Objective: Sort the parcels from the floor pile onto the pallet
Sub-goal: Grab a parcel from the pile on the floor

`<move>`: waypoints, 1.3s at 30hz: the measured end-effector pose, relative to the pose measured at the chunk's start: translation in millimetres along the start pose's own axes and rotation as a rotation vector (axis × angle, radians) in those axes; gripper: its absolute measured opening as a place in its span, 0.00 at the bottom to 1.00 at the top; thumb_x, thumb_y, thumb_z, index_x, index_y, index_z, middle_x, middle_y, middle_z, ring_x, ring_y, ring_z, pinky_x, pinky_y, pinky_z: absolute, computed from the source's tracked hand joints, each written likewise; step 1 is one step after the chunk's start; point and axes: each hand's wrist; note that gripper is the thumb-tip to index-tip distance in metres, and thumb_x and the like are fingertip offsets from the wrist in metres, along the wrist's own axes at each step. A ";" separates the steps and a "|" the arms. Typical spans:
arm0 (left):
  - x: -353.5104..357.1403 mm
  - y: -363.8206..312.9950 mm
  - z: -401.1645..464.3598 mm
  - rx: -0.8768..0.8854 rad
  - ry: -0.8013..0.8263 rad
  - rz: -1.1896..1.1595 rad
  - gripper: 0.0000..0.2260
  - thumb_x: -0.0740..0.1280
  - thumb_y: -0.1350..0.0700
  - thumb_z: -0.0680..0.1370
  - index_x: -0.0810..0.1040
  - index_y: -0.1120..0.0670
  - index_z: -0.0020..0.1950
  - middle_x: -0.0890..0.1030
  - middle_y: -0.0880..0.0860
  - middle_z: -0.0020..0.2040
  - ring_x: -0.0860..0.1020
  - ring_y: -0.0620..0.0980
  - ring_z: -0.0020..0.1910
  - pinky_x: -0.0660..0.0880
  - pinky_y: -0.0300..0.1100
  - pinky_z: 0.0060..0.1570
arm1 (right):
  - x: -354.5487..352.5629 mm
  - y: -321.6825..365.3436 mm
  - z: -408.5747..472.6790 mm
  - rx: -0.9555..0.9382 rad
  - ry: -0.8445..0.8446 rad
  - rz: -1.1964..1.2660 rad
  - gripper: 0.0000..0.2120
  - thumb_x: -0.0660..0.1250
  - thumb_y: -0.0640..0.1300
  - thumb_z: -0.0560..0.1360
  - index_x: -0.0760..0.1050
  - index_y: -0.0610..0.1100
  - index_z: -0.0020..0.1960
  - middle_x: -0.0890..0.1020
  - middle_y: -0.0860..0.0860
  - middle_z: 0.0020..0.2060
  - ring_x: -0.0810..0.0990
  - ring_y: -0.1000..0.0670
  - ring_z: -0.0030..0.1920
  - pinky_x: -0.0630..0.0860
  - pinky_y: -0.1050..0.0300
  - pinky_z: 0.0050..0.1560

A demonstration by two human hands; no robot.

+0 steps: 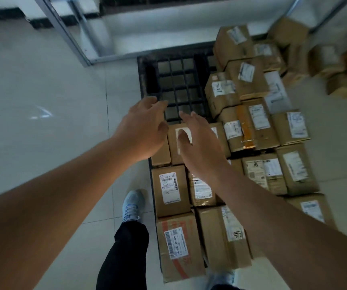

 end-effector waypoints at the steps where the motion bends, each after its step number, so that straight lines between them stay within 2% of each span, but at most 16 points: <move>1: -17.0 -21.1 -15.7 0.022 -0.017 0.014 0.24 0.62 0.53 0.84 0.64 0.52 0.81 0.64 0.55 0.80 0.65 0.58 0.77 0.69 0.54 0.72 | -21.4 7.6 -17.1 -0.024 -0.009 -0.024 0.24 0.58 0.46 0.87 0.62 0.50 0.82 0.61 0.48 0.82 0.59 0.48 0.82 0.58 0.52 0.76; 5: -85.3 -102.7 -83.4 0.097 -0.119 0.036 0.24 0.63 0.55 0.84 0.65 0.55 0.80 0.69 0.57 0.76 0.71 0.58 0.72 0.68 0.43 0.62 | -104.3 38.4 -85.2 -0.138 -0.013 -0.131 0.25 0.58 0.47 0.87 0.61 0.49 0.83 0.63 0.47 0.82 0.60 0.47 0.82 0.61 0.49 0.80; 7: -115.1 -138.2 -120.4 0.109 -0.156 0.059 0.24 0.63 0.53 0.84 0.65 0.55 0.80 0.70 0.58 0.75 0.72 0.59 0.71 0.70 0.46 0.61 | -143.2 53.6 -123.1 -0.192 -0.006 -0.192 0.25 0.59 0.48 0.87 0.61 0.49 0.83 0.62 0.46 0.82 0.61 0.45 0.82 0.63 0.46 0.79; 9: -142.0 -170.1 -157.6 0.119 -0.171 0.114 0.24 0.63 0.52 0.84 0.65 0.55 0.80 0.70 0.58 0.75 0.71 0.60 0.72 0.73 0.53 0.65 | -179.7 70.3 -161.1 -0.250 -0.020 -0.235 0.26 0.59 0.49 0.87 0.61 0.49 0.83 0.62 0.46 0.82 0.62 0.43 0.81 0.64 0.46 0.77; 15: -225.4 -254.6 -258.5 0.165 -0.264 0.272 0.25 0.62 0.48 0.84 0.64 0.52 0.81 0.66 0.57 0.79 0.68 0.61 0.76 0.68 0.61 0.72 | -284.6 126.6 -270.9 -0.345 -0.119 -0.309 0.25 0.62 0.49 0.85 0.64 0.49 0.81 0.67 0.47 0.79 0.64 0.44 0.79 0.62 0.51 0.73; 19: -272.8 -293.2 -318.3 0.248 -0.312 0.285 0.24 0.62 0.48 0.84 0.66 0.52 0.80 0.67 0.55 0.78 0.69 0.60 0.74 0.68 0.59 0.72 | -335.8 158.2 -340.0 -0.346 -0.166 -0.368 0.26 0.64 0.49 0.84 0.65 0.52 0.81 0.64 0.48 0.81 0.61 0.44 0.81 0.61 0.43 0.79; 21: -289.0 -308.8 -345.1 0.302 -0.321 0.301 0.24 0.62 0.48 0.84 0.67 0.52 0.79 0.69 0.55 0.77 0.70 0.58 0.73 0.69 0.57 0.71 | -349.2 169.3 -376.0 -0.328 -0.195 -0.375 0.26 0.64 0.50 0.83 0.65 0.53 0.80 0.63 0.49 0.82 0.60 0.44 0.81 0.57 0.46 0.78; 24: -304.2 -329.2 -378.3 0.403 -0.324 0.317 0.24 0.63 0.48 0.84 0.66 0.51 0.80 0.68 0.54 0.77 0.71 0.58 0.73 0.67 0.57 0.73 | -356.6 177.8 -429.6 -0.290 -0.247 -0.411 0.27 0.65 0.51 0.84 0.64 0.54 0.81 0.61 0.50 0.83 0.58 0.44 0.82 0.51 0.54 0.70; 27: -312.2 -346.7 -407.6 0.494 -0.302 0.313 0.25 0.63 0.47 0.84 0.64 0.50 0.80 0.66 0.54 0.79 0.68 0.57 0.75 0.65 0.58 0.75 | -359.2 180.2 -484.8 -0.233 -0.294 -0.393 0.27 0.65 0.50 0.83 0.65 0.53 0.81 0.63 0.51 0.81 0.61 0.44 0.80 0.56 0.54 0.66; 32: -312.3 -401.6 -451.2 0.622 -0.240 0.293 0.26 0.61 0.44 0.83 0.64 0.49 0.80 0.66 0.52 0.78 0.68 0.55 0.74 0.70 0.54 0.70 | -390.4 170.4 -569.7 -0.135 -0.365 -0.440 0.28 0.65 0.53 0.83 0.63 0.56 0.81 0.58 0.52 0.83 0.57 0.45 0.82 0.55 0.49 0.76; 34: -308.9 -434.0 -466.9 0.667 -0.234 0.287 0.27 0.60 0.43 0.83 0.63 0.48 0.81 0.66 0.50 0.77 0.68 0.54 0.74 0.70 0.53 0.70 | -412.6 162.5 -597.3 -0.106 -0.398 -0.473 0.27 0.64 0.53 0.83 0.64 0.54 0.80 0.61 0.52 0.82 0.60 0.46 0.81 0.60 0.49 0.74; 37: -300.0 -486.9 -481.9 0.736 -0.222 0.299 0.27 0.60 0.42 0.83 0.61 0.46 0.82 0.64 0.48 0.79 0.67 0.52 0.75 0.69 0.53 0.71 | -446.7 140.5 -632.3 -0.076 -0.449 -0.489 0.25 0.64 0.54 0.82 0.66 0.55 0.78 0.69 0.50 0.76 0.69 0.44 0.75 0.65 0.52 0.61; 39: -292.4 -526.8 -487.5 0.771 -0.212 0.285 0.27 0.60 0.42 0.84 0.60 0.45 0.82 0.63 0.47 0.79 0.67 0.51 0.75 0.69 0.54 0.72 | -472.3 119.9 -651.9 -0.056 -0.470 -0.492 0.26 0.64 0.56 0.82 0.65 0.56 0.79 0.67 0.50 0.78 0.69 0.43 0.76 0.69 0.49 0.64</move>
Point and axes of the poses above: each hand's wrist, its own z-axis towards the middle knuckle, its own x-axis out of the palm, y = z × x
